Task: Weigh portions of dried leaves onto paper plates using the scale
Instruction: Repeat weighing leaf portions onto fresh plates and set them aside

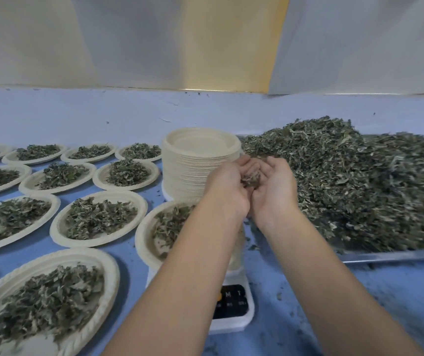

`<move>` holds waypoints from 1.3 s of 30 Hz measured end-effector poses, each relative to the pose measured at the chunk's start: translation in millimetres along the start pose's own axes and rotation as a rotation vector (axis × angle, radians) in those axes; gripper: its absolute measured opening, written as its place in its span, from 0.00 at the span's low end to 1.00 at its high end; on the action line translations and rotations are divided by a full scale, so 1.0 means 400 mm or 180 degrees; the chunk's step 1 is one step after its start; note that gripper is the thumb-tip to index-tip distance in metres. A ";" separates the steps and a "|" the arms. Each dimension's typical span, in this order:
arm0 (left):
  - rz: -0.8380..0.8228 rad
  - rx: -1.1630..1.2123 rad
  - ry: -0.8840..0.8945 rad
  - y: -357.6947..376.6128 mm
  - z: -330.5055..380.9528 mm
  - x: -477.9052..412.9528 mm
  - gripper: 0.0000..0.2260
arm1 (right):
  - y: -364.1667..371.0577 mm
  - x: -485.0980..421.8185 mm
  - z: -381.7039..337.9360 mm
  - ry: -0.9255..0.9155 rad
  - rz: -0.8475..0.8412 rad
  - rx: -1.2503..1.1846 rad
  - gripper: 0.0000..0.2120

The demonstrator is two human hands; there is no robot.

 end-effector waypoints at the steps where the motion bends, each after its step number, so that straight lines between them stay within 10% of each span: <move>1: -0.0005 -0.0019 -0.0024 0.014 -0.020 -0.011 0.13 | -0.019 -0.009 -0.013 0.0051 0.0065 -0.0124 0.11; 5: -0.0022 -0.0219 -0.0105 0.060 -0.098 -0.052 0.15 | -0.102 -0.030 -0.060 0.0171 0.0459 -0.0284 0.20; 15: -0.0574 -0.1220 -0.0610 0.131 -0.212 -0.050 0.26 | -0.209 -0.047 -0.166 -0.0246 0.1267 0.0739 0.07; 25: -0.0354 -0.1113 -0.0365 0.115 -0.184 -0.031 0.19 | -0.206 -0.052 -0.170 -0.0785 0.1183 0.0807 0.31; 39: -0.0222 -0.1794 0.0256 0.008 -0.019 0.032 0.08 | -0.075 -0.006 -0.044 -0.0332 0.0076 0.0409 0.14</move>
Point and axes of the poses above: each hand's wrist, its own x-axis away from the middle knuckle, its own y-axis out of the palm, z = x × y, the point moved 7 cm from there along -x, towards the middle knuckle, and after that the axes turned 3 degrees about -x, right-handed, at the moved point
